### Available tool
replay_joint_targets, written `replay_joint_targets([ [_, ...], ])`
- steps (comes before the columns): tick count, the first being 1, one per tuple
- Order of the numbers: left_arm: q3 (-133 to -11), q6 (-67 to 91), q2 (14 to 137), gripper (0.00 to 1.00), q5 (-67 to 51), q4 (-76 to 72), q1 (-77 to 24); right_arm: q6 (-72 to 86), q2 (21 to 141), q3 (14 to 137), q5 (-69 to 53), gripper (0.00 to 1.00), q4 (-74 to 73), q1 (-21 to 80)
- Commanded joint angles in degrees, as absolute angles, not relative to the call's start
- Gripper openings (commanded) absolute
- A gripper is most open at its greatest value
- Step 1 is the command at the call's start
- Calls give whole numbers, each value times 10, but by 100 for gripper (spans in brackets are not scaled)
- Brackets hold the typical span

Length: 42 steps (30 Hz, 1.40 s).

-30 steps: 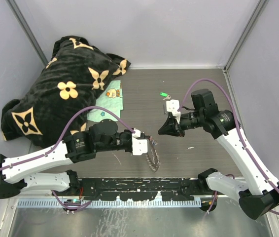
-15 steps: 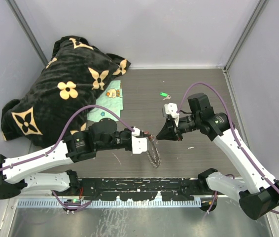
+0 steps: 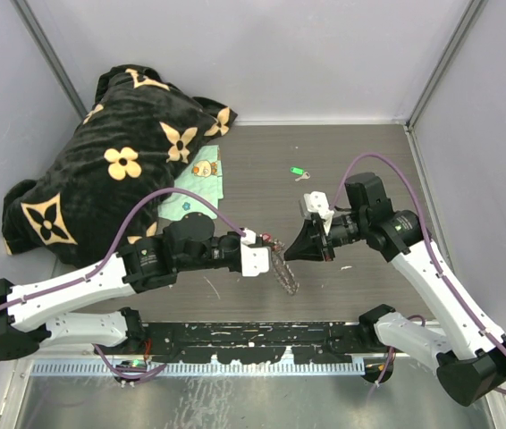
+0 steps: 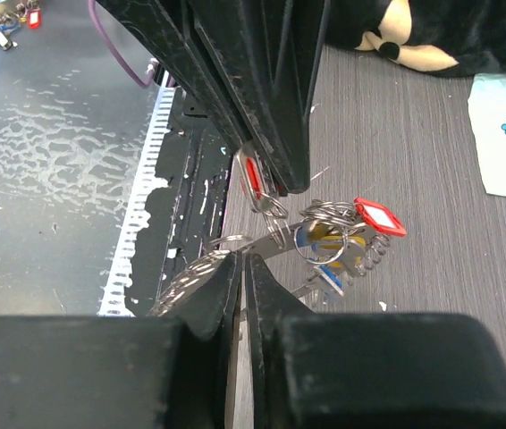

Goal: Remove the keys from the keyring

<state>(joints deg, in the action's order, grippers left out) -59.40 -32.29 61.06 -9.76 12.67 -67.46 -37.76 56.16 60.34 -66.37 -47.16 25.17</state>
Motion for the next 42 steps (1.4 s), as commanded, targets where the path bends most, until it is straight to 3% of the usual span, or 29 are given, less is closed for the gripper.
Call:
replay_joint_targets([
  [1,-605,-314,607,0,-112,64,-671,-380,550,616,-682,14,-465,254],
  [6,-609,-314,610,0,-121,68,-671,-382,553,628,-657,25,-463,254],
  [17,-613,-313,609,0,-127,76,-670,-412,583,669,-652,38,-468,255],
  [31,-610,-313,606,0,-129,73,-670,-434,593,650,-688,38,-476,272],
  [42,-610,-311,605,0,-130,71,-670,-430,588,636,-683,32,-471,274],
])
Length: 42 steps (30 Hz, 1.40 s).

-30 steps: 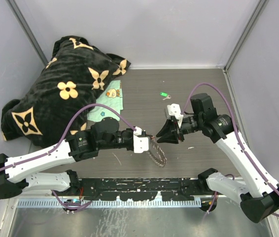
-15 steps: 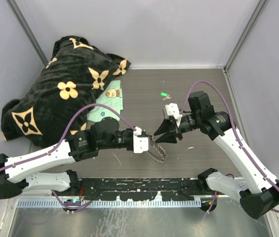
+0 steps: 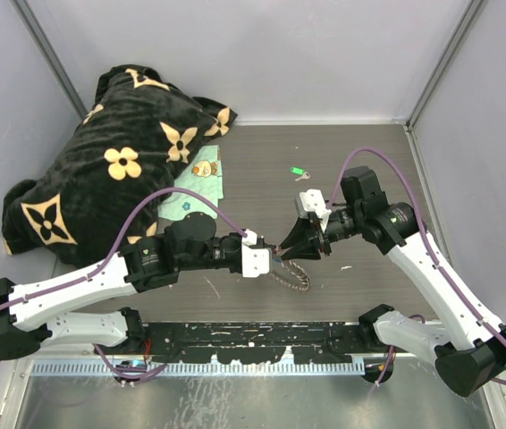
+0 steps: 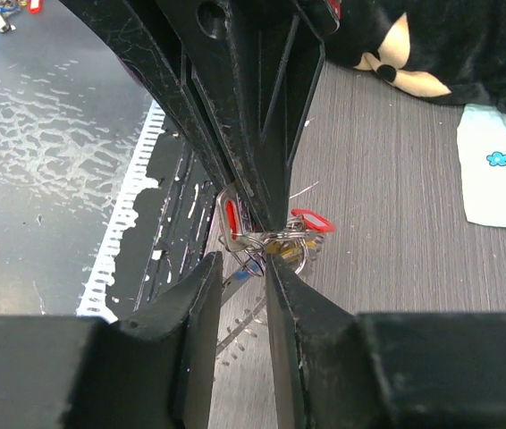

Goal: Remove the keys from the keyring

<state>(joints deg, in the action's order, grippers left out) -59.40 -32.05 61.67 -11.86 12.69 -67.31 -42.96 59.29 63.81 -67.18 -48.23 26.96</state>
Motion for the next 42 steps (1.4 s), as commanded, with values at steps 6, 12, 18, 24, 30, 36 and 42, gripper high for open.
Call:
replay_joint_targets([
  [6,-611,-309,605,0,-133,69,-670,-425,588,635,-685,34,-466,274],
  [12,-611,-309,604,0,-130,68,-670,-424,585,630,-685,30,-465,274],
  [18,-610,-310,603,0,-128,70,-670,-421,576,629,-673,24,-465,274],
  [24,-610,-310,600,0,-130,72,-669,-413,569,631,-664,24,-462,266],
  [30,-611,-310,601,0,-134,72,-669,-403,577,628,-675,27,-452,266],
  [36,-611,-309,604,0,-137,71,-670,-399,582,628,-680,32,-446,266],
  [42,-614,-309,605,0,-140,71,-670,-393,588,627,-677,38,-437,266],
])
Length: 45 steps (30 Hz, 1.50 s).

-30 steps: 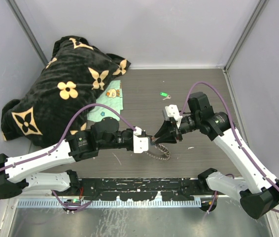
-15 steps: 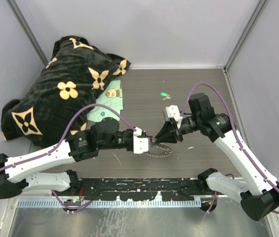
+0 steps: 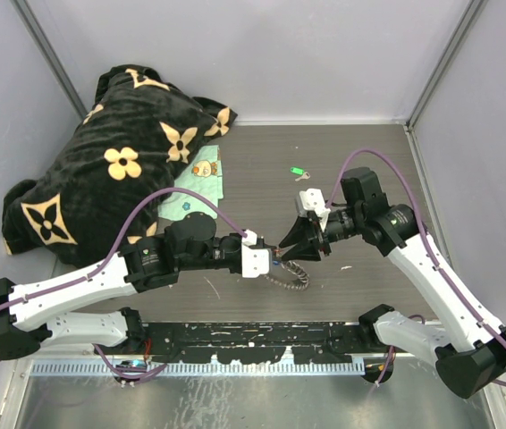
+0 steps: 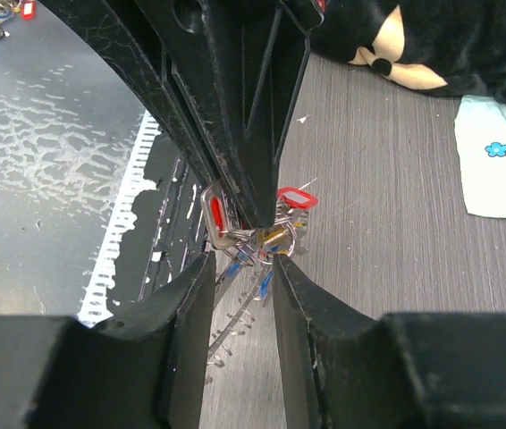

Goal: Remove the keys from the keyring

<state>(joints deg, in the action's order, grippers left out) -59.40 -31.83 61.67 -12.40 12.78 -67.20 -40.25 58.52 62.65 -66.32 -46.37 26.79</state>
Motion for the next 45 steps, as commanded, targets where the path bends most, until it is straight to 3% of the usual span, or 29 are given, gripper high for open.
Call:
replay_joint_targets([
  [1,-614,-308,605,0,-140,71,-669,-393,588,628,-677,38,-437,265],
  [16,-619,-310,610,0,-139,69,-670,-395,584,621,-687,27,-436,265],
  [32,-595,-300,584,0,-117,71,-670,-436,567,634,-682,2,-472,255],
  [45,-530,-266,537,0,-96,55,-670,-403,562,633,-735,1,-456,207],
])
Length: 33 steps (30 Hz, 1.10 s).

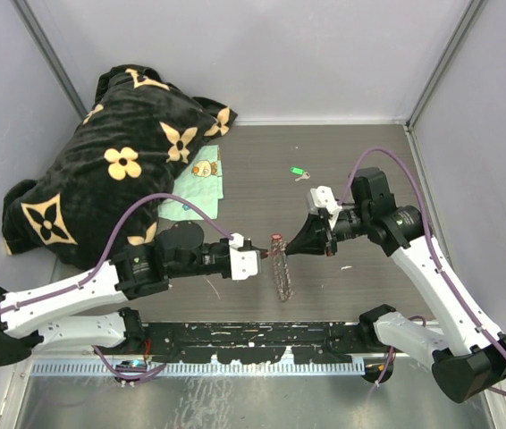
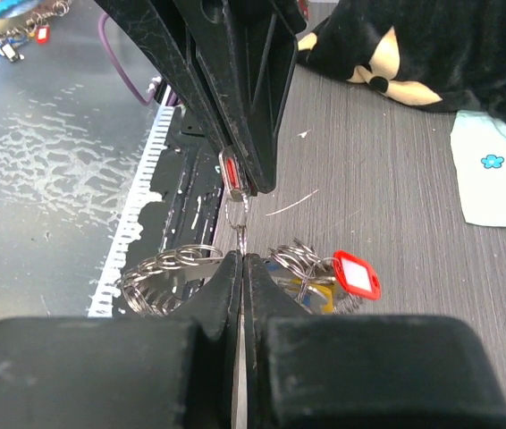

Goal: Remove the keys from the keyring

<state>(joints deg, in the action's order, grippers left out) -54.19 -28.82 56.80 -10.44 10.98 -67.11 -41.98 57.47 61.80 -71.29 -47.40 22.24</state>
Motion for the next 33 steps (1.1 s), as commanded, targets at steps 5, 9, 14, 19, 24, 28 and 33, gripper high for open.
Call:
replay_joint_targets([
  [5,-502,-244,537,0,-99,30,-670,-373,559,624,-751,1,-430,195],
  [9,-491,-235,548,0,-105,13,-670,-350,555,600,-750,1,-405,192],
  [14,-517,-256,549,0,-100,33,-670,-393,541,566,-727,2,-427,192],
  [19,-560,-282,563,0,-101,76,-668,-452,531,549,-727,10,-460,192],
  [24,-598,-304,588,0,-108,111,-663,-467,530,557,-722,21,-474,194],
  [28,-620,-318,597,0,-115,132,-662,-491,531,580,-704,36,-505,194],
  [33,-638,-327,603,0,-130,156,-660,-527,544,630,-704,50,-542,194],
])
